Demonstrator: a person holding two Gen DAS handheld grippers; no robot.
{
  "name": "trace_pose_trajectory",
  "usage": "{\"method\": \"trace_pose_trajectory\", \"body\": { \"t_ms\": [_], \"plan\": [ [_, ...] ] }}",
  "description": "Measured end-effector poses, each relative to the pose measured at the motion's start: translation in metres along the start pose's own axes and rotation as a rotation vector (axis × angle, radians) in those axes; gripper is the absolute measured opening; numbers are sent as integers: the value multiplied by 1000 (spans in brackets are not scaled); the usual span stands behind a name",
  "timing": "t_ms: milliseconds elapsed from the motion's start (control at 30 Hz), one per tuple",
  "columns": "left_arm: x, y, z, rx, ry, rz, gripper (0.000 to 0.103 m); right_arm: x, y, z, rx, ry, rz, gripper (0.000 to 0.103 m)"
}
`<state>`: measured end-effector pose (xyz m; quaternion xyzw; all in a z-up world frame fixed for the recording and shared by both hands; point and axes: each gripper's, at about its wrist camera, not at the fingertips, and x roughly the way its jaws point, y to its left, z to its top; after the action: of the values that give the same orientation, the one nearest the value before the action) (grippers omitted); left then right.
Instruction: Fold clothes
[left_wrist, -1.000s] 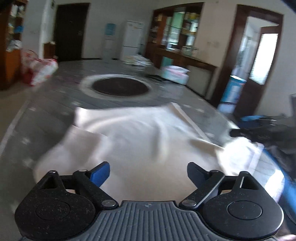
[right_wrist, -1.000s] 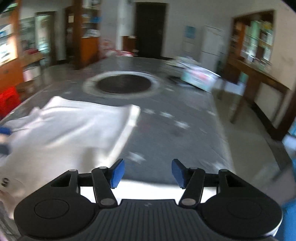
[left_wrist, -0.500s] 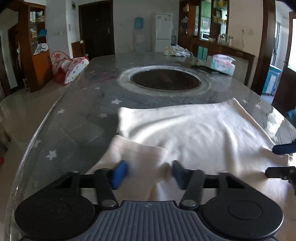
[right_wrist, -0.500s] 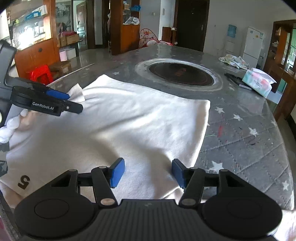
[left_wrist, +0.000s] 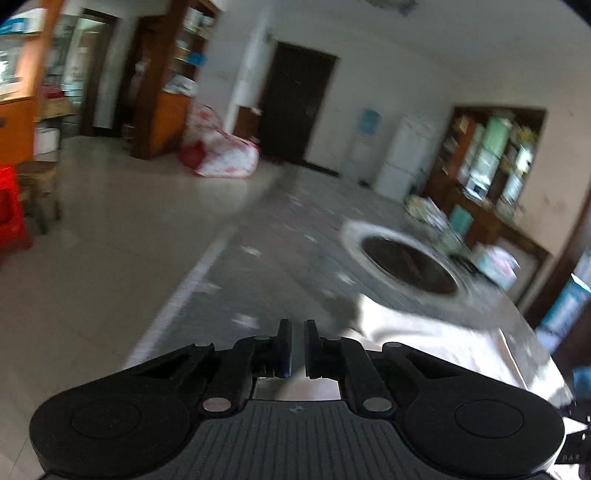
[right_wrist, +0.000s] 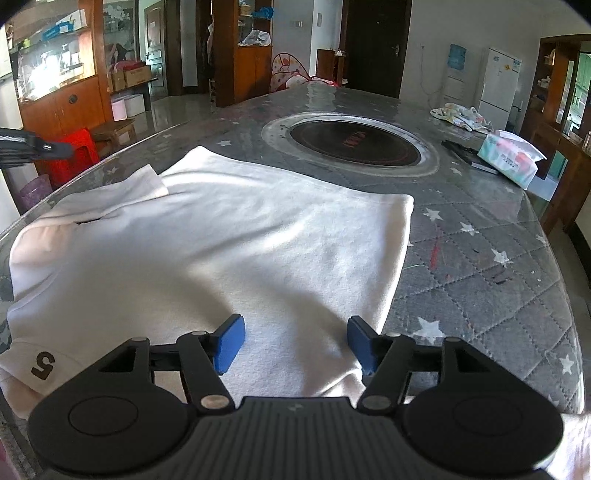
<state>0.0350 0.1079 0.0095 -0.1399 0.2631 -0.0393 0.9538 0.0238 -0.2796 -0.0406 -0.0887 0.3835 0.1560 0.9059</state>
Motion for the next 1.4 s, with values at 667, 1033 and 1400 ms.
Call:
{"method": "trace_pose_trajectory", "body": {
  "t_ms": [667,1033,1400],
  "plan": [
    [45,-90,-24,214,179,-128,22,2,3,2,-3,7,-24,69],
    [89,-98,-34,245,229,-74,34,2,2,1,5,2,-20,71],
    [39,-38,-8,19,85,-62,3,2,2,1,6,2,-22,71]
  ]
}}
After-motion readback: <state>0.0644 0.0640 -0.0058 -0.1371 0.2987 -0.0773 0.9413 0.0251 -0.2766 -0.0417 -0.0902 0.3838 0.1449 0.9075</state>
